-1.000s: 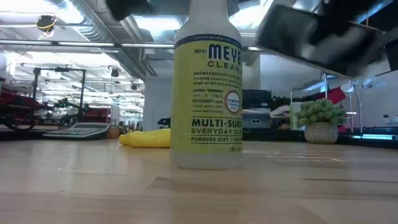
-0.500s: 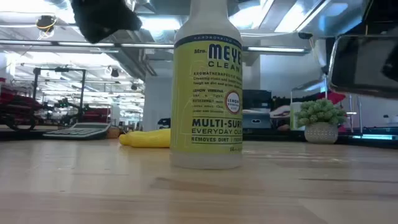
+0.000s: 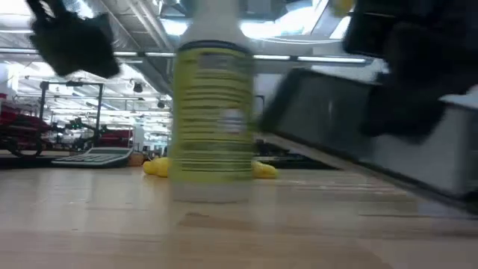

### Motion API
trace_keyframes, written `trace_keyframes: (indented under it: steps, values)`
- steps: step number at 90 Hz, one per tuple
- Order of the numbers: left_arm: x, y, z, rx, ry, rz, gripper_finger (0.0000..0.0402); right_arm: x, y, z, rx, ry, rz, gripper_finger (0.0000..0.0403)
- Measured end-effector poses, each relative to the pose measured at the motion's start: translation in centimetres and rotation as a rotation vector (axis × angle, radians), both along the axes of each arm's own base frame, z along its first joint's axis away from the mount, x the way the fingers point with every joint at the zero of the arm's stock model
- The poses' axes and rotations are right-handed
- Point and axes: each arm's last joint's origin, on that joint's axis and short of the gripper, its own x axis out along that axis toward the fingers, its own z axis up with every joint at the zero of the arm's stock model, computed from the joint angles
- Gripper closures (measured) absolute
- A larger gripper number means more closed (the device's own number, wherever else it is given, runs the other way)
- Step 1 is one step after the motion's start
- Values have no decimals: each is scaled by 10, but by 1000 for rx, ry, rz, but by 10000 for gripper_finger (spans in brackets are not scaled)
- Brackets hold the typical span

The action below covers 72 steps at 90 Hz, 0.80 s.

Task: Apply microfiber cloth
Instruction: Wipe the front screen of the black cellphone using a yellow microfiber cloth

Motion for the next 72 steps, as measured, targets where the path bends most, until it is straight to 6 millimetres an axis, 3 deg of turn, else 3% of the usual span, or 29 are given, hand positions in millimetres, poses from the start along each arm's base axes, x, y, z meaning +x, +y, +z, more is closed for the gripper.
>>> trace_keyframes:
  steps: [13,25,34,45,59,72]
  values:
    - [-11,-8,-1,19,3,41,121,32,-10,4,-72,-46,3,392]
    - [-18,-14,-1,-9,9,52,121,39,-17,8,-88,9,26,392]
    - [-24,-21,-1,-50,17,63,121,22,-13,16,-65,123,71,392]
    - [-30,-27,0,-62,-1,95,121,-6,7,23,8,250,105,392]
    - [-33,-27,1,-11,-59,152,121,-39,31,3,115,357,27,392]
    - [-30,-25,1,11,-79,178,121,-49,39,-7,198,324,-84,386]
